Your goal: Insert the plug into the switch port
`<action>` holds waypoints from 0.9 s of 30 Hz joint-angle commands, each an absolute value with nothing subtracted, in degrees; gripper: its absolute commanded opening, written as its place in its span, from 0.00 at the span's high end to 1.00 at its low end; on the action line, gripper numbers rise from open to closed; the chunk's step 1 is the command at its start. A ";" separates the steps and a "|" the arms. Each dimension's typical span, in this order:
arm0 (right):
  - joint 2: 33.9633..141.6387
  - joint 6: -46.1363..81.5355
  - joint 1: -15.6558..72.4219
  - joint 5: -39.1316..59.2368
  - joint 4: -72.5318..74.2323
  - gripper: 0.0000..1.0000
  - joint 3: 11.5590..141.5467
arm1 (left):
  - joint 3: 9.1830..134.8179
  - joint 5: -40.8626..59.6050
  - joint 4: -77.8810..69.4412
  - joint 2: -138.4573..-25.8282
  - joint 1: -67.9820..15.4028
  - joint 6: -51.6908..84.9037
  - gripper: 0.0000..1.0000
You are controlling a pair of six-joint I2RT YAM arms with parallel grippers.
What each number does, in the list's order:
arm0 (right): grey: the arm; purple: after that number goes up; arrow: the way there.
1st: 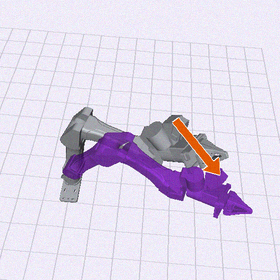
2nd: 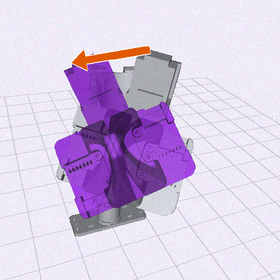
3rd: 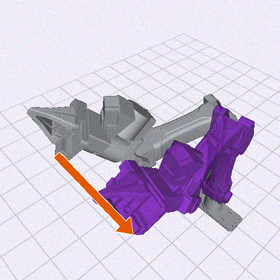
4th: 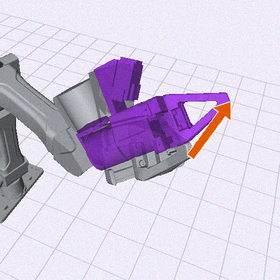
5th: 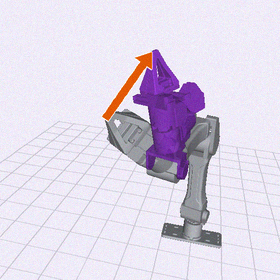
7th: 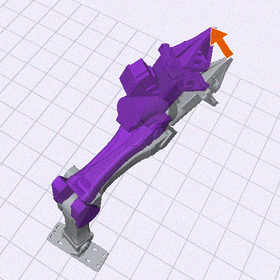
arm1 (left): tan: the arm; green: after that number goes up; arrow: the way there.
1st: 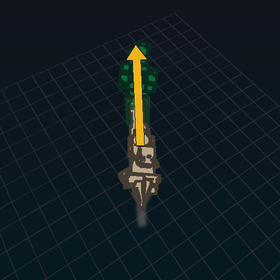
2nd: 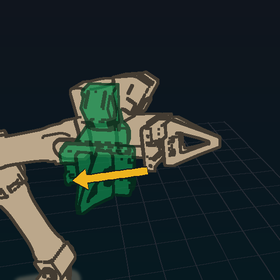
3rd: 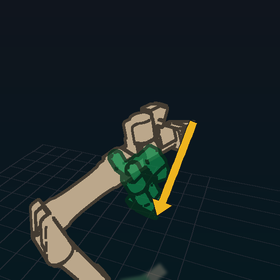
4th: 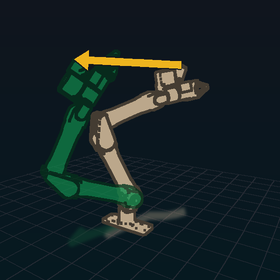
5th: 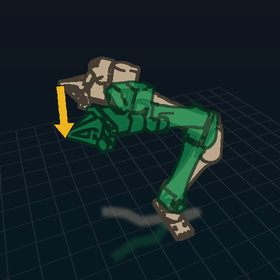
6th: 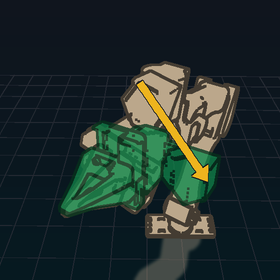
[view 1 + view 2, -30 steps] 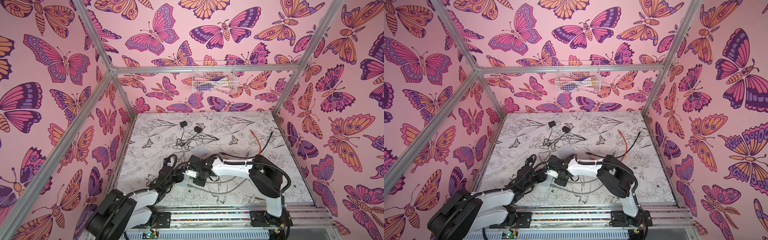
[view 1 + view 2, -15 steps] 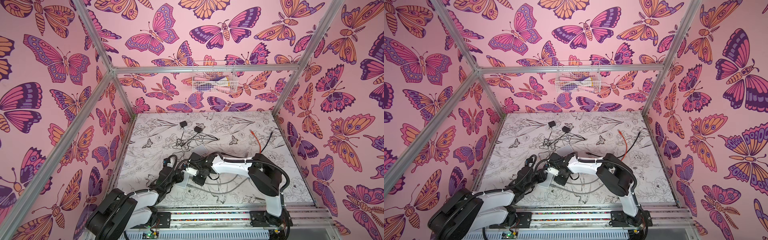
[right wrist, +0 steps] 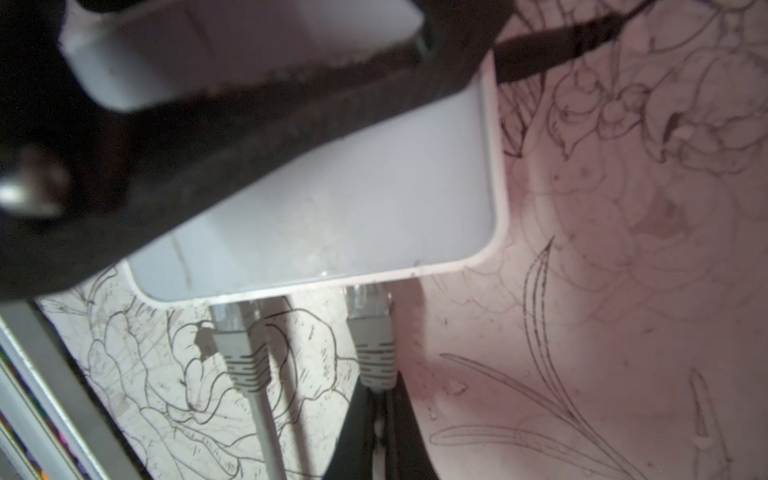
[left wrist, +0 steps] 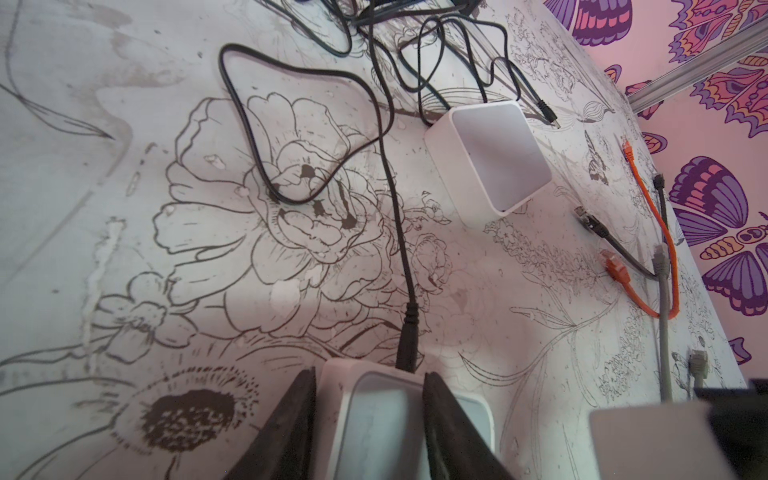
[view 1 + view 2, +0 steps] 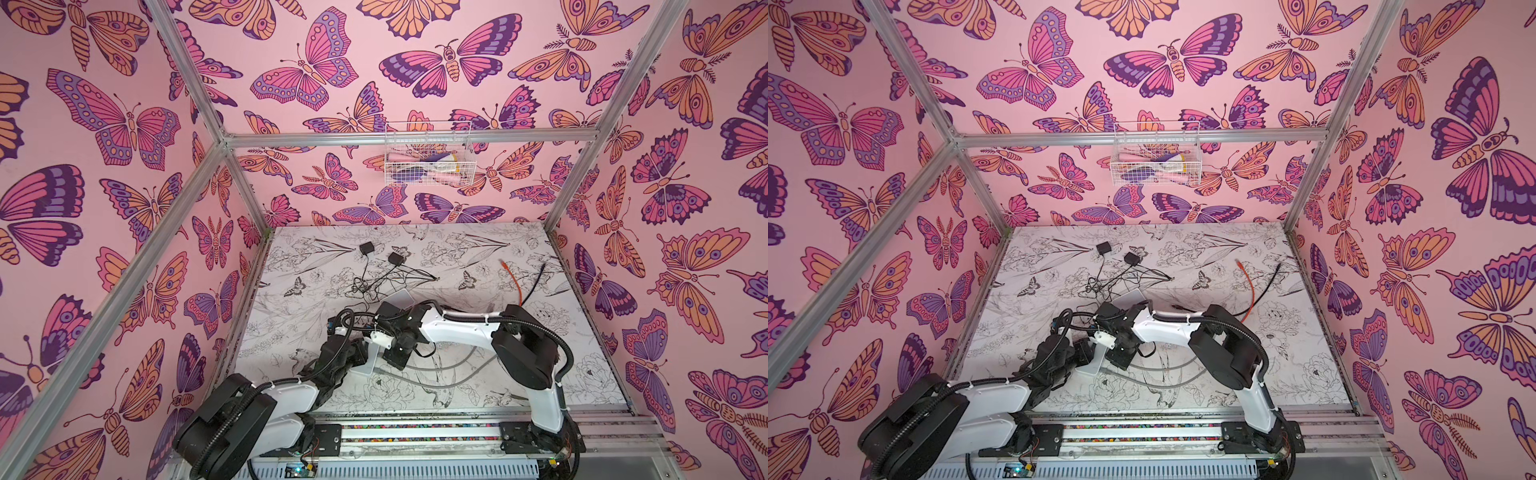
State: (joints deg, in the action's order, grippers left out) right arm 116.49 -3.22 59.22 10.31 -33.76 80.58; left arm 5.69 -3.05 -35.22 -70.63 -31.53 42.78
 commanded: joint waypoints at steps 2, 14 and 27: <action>119.67 -3.60 60.60 17.30 -10.66 1.00 85.30 | 4.35 11.42 -31.99 -74.62 -34.98 44.84 0.57; 119.74 -3.83 60.64 18.53 -11.43 1.00 85.89 | 3.48 12.74 -37.73 -78.25 -34.99 45.18 0.57; 120.68 -2.87 60.73 20.46 -11.74 1.00 87.12 | 3.67 13.88 -40.76 -81.03 -35.58 46.15 0.58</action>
